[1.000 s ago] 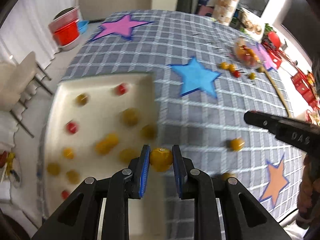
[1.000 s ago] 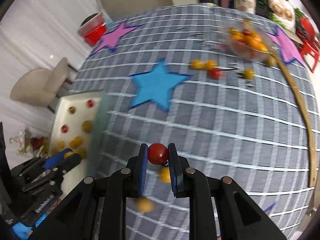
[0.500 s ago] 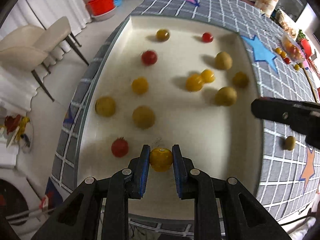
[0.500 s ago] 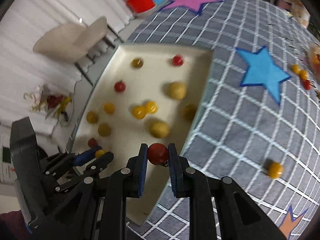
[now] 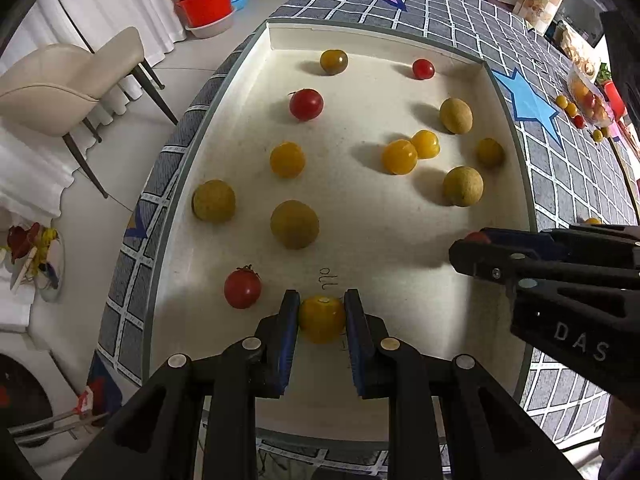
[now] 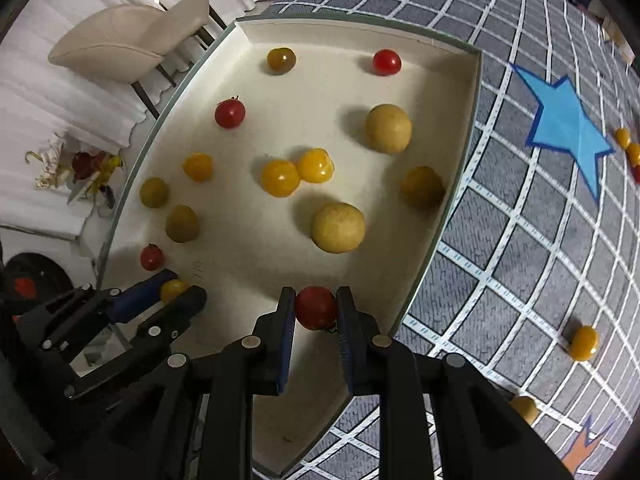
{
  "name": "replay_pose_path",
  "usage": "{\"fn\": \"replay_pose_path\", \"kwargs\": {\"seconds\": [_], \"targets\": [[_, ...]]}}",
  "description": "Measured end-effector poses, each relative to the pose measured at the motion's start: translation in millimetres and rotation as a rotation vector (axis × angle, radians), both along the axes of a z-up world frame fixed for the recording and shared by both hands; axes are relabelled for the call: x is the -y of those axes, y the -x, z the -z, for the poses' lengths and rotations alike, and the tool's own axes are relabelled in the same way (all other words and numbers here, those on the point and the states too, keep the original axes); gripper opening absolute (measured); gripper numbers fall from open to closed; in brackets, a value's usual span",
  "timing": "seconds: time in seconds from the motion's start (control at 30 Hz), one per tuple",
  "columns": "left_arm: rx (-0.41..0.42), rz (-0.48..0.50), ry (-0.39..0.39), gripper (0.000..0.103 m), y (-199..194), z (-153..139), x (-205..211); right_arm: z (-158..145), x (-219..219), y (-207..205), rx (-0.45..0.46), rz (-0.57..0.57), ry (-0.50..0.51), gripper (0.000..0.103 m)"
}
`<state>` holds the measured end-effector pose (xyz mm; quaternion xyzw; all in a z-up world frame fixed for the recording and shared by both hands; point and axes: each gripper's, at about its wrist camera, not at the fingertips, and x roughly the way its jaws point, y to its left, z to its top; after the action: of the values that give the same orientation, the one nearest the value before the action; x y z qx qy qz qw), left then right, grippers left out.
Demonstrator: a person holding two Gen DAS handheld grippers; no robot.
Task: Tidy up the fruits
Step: 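Carry the held yellow and red tomatoes over the white tray, then open both tools to release the tomatoes into the tray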
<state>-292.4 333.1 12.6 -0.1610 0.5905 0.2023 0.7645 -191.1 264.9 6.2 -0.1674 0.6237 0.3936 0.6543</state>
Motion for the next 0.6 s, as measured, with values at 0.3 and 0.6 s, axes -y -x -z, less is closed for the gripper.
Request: {"fn": "replay_pose_path", "kwargs": {"seconds": [0.3, 0.6], "targets": [[0.004, -0.004, -0.035, 0.077, 0, -5, 5, -4, -12, 2, 0.006, -0.006, 0.001, 0.043], [-0.014, 0.016, -0.022, 0.078, 9, -29, 4, -44, -5, -1, 0.042, 0.056, -0.016, 0.081]]}}
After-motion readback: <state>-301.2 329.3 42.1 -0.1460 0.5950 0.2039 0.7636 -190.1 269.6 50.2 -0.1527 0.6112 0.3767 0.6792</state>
